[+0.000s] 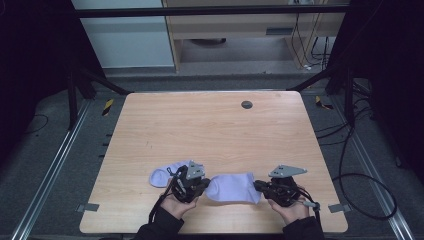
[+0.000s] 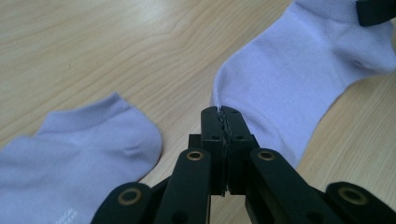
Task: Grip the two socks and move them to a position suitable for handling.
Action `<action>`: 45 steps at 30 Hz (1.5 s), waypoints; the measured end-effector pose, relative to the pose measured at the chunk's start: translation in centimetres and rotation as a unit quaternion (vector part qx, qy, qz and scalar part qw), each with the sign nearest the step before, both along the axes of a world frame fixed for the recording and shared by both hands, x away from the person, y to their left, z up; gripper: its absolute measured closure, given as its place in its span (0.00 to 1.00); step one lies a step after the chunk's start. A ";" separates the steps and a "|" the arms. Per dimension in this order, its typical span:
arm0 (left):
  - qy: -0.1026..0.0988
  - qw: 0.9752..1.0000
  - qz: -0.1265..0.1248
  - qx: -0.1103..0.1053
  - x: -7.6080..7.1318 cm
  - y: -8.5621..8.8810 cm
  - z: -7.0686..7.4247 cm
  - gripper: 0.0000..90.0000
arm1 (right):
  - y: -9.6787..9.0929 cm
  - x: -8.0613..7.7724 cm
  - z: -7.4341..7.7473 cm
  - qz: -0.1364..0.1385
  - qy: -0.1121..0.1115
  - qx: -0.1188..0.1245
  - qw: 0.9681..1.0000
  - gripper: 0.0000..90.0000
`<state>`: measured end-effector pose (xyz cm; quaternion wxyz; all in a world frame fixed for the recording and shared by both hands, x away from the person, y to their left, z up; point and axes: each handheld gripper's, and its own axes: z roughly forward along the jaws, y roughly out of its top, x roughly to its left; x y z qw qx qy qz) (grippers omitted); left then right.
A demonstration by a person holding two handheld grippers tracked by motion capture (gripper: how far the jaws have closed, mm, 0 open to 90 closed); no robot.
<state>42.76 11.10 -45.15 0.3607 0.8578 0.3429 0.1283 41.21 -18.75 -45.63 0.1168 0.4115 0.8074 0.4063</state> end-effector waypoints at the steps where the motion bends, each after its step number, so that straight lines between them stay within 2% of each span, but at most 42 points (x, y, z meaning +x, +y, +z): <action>1: 0.002 1.000 0.000 0.002 -0.1 0.1 -0.1 0.99 | 0.2 0.0 -0.2 0.001 0.002 0.001 1.000 0.94; 8: 0.008 1.000 0.007 0.012 -0.6 0.9 -1.3 0.99 | 1.2 0.1 -1.4 -0.002 0.007 0.002 1.000 0.93; 12: 0.012 1.000 0.011 0.025 -0.8 1.0 -2.1 0.98 | 1.4 0.2 -2.1 -0.005 0.013 -0.006 1.000 0.93; 14: 0.008 0.999 0.013 0.033 -0.8 0.9 -2.3 0.98 | 1.6 0.3 -2.5 -0.002 0.016 -0.016 1.000 0.92; 16: 0.010 0.999 0.015 0.033 -0.8 0.8 -2.5 0.98 | 1.6 0.3 -2.6 -0.001 0.019 -0.018 1.000 0.91; 22: 0.007 0.999 0.019 0.041 -0.6 0.8 -2.9 0.92 | 1.8 0.4 -3.2 -0.001 0.025 -0.032 0.999 0.88; 25: 0.001 0.999 0.025 0.034 -0.5 1.1 -2.7 0.85 | 1.8 0.4 -3.1 -0.005 0.023 -0.031 0.999 0.86; 28: -0.015 0.999 0.032 0.019 -0.6 1.5 -1.9 0.78 | 1.5 0.3 -2.7 -0.010 0.013 -0.022 1.000 0.82; 31: -0.032 0.999 0.042 0.008 -0.6 2.3 -1.1 0.69 | 1.2 0.4 -1.9 -0.021 -0.013 -0.009 1.000 0.75; 34: -0.042 0.998 0.054 0.003 -0.3 3.3 -0.6 0.63 | 1.1 0.6 -1.4 -0.029 -0.025 -0.002 0.999 0.70; 40: -0.068 0.994 0.091 -0.012 0.2 6.1 0.4 0.53 | 1.6 1.5 -0.3 -0.045 -0.036 0.017 0.998 0.62; 41: -0.068 0.993 0.095 -0.012 0.3 6.6 0.5 0.50 | 2.2 1.7 0.1 -0.048 -0.046 0.016 0.998 0.60; 45: -0.069 0.990 0.123 -0.017 0.7 8.8 0.4 0.49 | 3.3 2.2 0.6 -0.045 -0.055 0.025 0.997 0.57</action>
